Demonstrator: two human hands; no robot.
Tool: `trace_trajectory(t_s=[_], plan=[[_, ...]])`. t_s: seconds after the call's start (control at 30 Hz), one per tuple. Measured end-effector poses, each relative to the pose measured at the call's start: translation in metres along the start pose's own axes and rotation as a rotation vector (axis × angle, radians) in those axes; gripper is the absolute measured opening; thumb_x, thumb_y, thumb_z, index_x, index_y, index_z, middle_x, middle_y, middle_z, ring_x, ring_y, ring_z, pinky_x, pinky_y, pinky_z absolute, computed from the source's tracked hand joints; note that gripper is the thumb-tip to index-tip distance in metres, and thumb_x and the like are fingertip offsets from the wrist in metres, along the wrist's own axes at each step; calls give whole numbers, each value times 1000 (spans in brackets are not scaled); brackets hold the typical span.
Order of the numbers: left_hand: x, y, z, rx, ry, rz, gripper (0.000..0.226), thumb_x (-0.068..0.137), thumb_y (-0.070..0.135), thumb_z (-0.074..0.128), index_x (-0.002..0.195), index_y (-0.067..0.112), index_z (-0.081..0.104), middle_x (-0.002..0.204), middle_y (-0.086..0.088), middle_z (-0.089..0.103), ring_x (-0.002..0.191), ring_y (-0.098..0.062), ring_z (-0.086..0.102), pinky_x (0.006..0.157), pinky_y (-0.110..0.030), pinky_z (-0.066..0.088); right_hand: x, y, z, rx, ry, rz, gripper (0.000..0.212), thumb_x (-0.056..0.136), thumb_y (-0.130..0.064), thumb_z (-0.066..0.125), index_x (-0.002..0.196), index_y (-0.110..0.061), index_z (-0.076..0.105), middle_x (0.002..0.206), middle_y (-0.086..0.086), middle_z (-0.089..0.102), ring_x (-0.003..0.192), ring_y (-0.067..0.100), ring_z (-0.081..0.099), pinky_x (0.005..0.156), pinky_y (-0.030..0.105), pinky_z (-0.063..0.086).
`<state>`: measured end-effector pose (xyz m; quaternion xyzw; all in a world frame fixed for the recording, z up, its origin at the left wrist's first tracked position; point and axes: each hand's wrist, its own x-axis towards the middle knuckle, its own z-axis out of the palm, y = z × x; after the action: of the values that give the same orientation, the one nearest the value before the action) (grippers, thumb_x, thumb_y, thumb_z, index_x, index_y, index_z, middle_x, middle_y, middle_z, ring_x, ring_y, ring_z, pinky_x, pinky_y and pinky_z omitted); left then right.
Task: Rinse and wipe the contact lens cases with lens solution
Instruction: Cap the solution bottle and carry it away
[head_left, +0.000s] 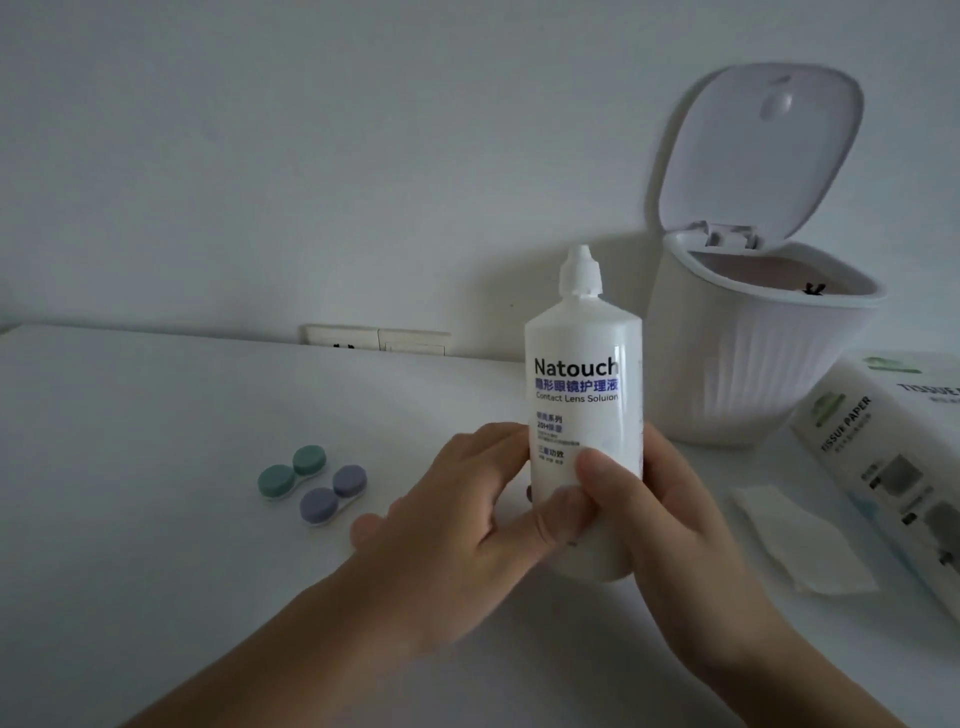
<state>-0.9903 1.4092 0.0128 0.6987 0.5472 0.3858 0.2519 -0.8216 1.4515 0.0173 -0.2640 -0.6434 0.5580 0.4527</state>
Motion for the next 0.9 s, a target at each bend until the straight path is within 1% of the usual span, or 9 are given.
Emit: trace_trajectory(t_s=[0.13,0.27,0.33,0.43,0.5,0.57,0.63,0.77,0.9], plan=[[3,-7,-3,-74,-63,-101,60,83,87,41,132,54,52,130,21,61,121,-10,58,97,-50,48,5,3,-8,34,58,87,40,74,-45,64,107,-23,71,99,16,72,85,32,70,69,36,58],[11,7,-22,-253,63,-217,61,85,83,42,124,41,62,113,19,71,100,0,68,81,-26,57,14,-12,-26,146,92,279,44,72,-54,67,107,-29,73,100,17,74,90,42,71,74,56,59],[16,23,-38,-302,139,-233,56,91,76,40,118,35,66,109,14,74,104,-9,70,85,-24,57,18,-36,-36,212,72,367,50,68,-65,75,108,-34,73,101,16,75,86,37,74,70,43,61],[15,56,-66,-400,277,-341,59,82,84,46,109,38,71,105,3,75,100,-19,72,74,-34,62,18,-81,-45,210,78,431,56,63,-71,78,108,-39,72,102,13,75,86,36,75,70,34,59],[14,81,-86,-430,325,-373,61,81,83,50,110,34,72,106,-1,75,98,-22,71,68,-31,61,16,-112,-51,179,117,458,59,62,-70,79,109,-35,72,101,12,75,85,35,75,68,35,59],[14,104,-102,-414,338,-359,51,88,74,50,110,33,72,105,-1,76,97,-20,72,71,-22,59,12,-144,-58,137,175,482,57,61,-70,79,106,-35,73,99,11,75,85,35,75,69,36,60],[16,126,-112,-421,358,-357,39,94,60,48,109,34,72,104,-1,76,96,-21,73,79,-24,58,7,-178,-67,99,204,498,47,66,-66,77,103,-38,74,99,9,76,88,33,75,70,33,60],[19,164,-120,-432,315,-375,36,94,53,45,109,33,72,104,1,76,97,-18,72,82,-22,57,-9,-233,-82,49,242,486,29,76,-50,67,104,-44,72,102,0,76,94,25,74,71,25,59],[14,179,-110,-443,198,-384,37,94,56,48,113,34,70,107,1,75,99,-20,72,80,-39,59,-41,-251,-91,88,408,465,29,80,-38,62,107,-38,72,107,6,74,94,29,72,77,39,59]])
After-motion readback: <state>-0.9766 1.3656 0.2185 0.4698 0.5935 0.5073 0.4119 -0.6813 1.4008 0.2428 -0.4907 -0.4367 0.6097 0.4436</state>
